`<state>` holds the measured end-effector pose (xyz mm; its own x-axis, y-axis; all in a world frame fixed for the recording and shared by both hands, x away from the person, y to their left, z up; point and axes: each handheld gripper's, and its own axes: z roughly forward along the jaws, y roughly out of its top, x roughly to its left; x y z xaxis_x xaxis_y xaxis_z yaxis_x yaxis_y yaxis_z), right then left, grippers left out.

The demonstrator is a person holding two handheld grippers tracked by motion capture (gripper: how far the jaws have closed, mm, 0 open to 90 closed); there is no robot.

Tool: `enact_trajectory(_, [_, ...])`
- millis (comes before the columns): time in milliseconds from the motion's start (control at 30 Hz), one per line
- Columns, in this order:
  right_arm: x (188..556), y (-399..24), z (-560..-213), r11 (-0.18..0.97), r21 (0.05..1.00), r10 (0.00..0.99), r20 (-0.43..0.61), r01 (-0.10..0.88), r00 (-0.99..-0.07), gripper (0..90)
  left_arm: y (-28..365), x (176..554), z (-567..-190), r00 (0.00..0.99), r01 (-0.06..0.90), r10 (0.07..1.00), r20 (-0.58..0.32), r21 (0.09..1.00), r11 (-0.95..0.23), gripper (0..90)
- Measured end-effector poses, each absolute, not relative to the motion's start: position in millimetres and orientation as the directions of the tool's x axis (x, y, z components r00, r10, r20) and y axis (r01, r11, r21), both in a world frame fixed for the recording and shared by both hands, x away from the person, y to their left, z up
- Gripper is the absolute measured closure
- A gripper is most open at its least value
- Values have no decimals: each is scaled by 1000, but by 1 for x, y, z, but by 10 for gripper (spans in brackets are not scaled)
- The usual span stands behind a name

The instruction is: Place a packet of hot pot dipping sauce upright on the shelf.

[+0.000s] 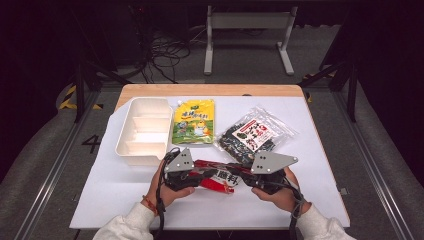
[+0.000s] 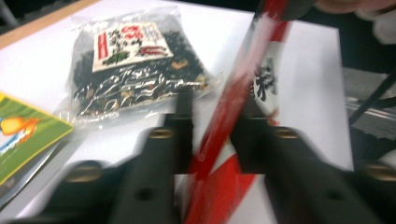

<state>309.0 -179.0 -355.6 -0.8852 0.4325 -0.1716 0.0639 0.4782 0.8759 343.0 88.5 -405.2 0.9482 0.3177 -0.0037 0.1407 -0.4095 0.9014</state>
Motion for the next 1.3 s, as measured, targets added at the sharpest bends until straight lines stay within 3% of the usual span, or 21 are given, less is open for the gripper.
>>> enact_trajectory(100, [310,-180,-355,455,888,445,-156,72,-882,848,88,340,-404,953,113,303,22,900,-421,895])
enact_trajectory(233, [310,-183,-352,434,897,481,-153,83,-863,671,91,340,-403,947,111,320,27,908,-405,898])
enact_trajectory(267, [309,-186,-351,435,897,507,-172,78,-845,559,93,340,-402,945,112,325,27,909,-402,898])
enact_trajectory(300, [309,-189,-349,420,902,531,-157,97,-833,503,95,340,-401,944,111,329,27,912,-394,898])
enact_trajectory(467, [306,-214,-349,413,900,556,-127,141,-821,386,107,343,-396,935,109,353,28,926,-362,898])
enact_trajectory(667, [298,-255,-382,432,852,619,-42,295,-784,344,121,343,-382,920,95,390,36,945,-314,898])
enact_trajectory(800, [290,-268,-399,477,814,639,-64,331,-766,322,132,344,-372,909,85,414,41,956,-282,899])
enact_trajectory(1300, [269,-294,-422,487,807,675,-104,335,-731,242,178,370,-318,833,42,546,87,975,-220,898])
